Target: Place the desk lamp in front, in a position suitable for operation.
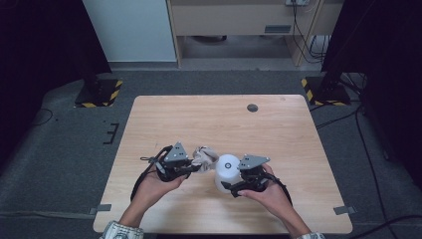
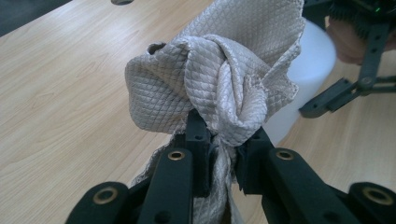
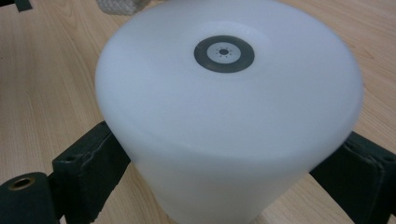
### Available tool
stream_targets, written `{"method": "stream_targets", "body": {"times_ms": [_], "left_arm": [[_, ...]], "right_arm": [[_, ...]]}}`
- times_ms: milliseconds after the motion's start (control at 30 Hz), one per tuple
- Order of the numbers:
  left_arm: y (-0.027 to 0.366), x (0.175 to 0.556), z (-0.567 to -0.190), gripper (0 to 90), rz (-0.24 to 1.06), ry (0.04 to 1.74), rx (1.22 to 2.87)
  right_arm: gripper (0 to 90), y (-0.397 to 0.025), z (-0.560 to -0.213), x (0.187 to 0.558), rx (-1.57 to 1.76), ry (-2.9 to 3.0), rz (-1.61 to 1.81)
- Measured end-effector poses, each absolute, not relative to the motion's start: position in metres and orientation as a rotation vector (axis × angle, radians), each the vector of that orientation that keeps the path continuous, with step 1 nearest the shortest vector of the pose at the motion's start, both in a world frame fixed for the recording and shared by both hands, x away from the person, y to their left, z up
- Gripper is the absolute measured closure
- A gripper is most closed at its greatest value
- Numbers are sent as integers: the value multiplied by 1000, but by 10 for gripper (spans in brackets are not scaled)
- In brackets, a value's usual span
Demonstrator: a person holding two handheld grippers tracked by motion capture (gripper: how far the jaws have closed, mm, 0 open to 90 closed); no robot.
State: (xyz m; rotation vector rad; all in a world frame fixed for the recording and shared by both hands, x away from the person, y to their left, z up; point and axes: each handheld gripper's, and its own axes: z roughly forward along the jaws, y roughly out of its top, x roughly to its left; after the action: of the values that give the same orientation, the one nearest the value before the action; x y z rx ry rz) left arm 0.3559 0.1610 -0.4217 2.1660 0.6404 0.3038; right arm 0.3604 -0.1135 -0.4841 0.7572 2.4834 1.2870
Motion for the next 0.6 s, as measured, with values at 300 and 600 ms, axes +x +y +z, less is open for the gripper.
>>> {"method": "stream_targets", "body": {"times_ms": [300, 600], "left_arm": [[153, 352, -404, 771, 283, 578, 2156], [120, 351, -402, 768, 272, 531, 2175]], "right_arm": [[90, -111, -484, 361, 740, 2490, 1274], [90, -106, -483, 356, 733, 2474, 1266]]}}
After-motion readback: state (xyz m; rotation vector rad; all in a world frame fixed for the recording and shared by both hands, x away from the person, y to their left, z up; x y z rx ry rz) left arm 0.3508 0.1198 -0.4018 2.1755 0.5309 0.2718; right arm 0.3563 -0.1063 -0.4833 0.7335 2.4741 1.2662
